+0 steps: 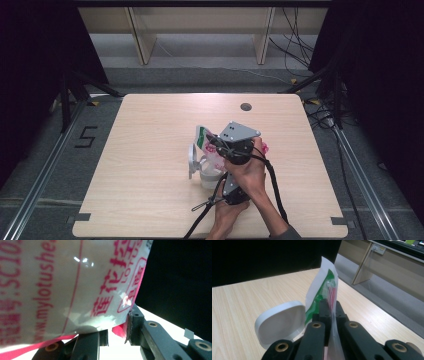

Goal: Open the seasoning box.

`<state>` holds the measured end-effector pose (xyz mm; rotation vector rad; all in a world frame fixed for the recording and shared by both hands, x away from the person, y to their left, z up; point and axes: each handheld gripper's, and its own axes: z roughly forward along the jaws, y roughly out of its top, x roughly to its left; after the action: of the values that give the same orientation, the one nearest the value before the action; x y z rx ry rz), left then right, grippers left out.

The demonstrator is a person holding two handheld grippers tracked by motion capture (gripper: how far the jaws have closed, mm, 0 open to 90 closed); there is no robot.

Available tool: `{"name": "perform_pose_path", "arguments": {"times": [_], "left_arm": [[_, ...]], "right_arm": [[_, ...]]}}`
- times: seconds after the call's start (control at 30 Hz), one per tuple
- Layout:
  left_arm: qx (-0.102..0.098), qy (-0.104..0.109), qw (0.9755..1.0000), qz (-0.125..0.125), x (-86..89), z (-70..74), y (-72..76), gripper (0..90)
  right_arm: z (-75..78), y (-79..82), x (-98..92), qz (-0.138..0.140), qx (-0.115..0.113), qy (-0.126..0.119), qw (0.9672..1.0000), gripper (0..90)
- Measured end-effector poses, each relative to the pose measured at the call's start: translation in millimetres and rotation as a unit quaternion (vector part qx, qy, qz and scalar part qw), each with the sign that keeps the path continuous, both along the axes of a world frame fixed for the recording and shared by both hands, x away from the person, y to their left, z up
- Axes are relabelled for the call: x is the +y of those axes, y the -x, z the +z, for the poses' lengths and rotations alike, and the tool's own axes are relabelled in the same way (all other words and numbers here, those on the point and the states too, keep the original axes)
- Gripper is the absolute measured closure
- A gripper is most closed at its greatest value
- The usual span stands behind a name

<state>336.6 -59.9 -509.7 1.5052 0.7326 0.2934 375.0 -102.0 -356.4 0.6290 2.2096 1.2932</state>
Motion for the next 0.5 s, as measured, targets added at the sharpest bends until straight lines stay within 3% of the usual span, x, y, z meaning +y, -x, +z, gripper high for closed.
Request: {"name": "perform_pose_path", "arguments": {"times": [0.07,0.1,0.13,0.17,0.2,0.23,0.3,0.5], "left_arm": [[0.001,0.001,1.0,0.0,-0.4,-0.1,0.3,74.6],[0.006,-0.027,0.9996,0.003,2.7,1.6,1.6,74.6],[0.005,-0.034,0.9994,0.002,3.4,1.8,1.5,74.6],[0.004,-0.03,0.9995,0.005,3.0,1.6,1.5,74.7],[-0.002,-0.004,1.0,0.0,0.4,0.2,0.2,74.6],[0.0,0.001,1.0,0.004,-0.8,0.2,0.4,74.7],[0.001,-0.009,1.0,0.0,0.5,0.5,0.8,74.7],[-0.001,-0.006,1.0,0.0,-0.3,0.9,1.0,74.7]], "right_arm": [[0.0,-0.9,-0.5,-0.002,-0.012,0.0,0.9999,90.0],[0.0,-1.1,-0.7,-0.003,-0.01,-0.003,0.9999,90.0],[0.3,-1.1,-1.5,-0.001,-0.003,-0.002,1.0,90.0],[0.5,-0.8,-1.7,0.002,0.005,-0.004,1.0,90.0],[0.5,-0.4,-2.1,-0.01,-0.004,-0.01,0.9999,90.0],[1.0,-0.3,-2.6,-0.007,-0.002,-0.007,0.9999,90.0],[0.5,-0.6,-2.8,-0.008,0.0,-0.009,0.9999,90.0],[1.3,-0.2,-2.4,-0.007,-0.002,-0.003,1.0,90.0]]}}
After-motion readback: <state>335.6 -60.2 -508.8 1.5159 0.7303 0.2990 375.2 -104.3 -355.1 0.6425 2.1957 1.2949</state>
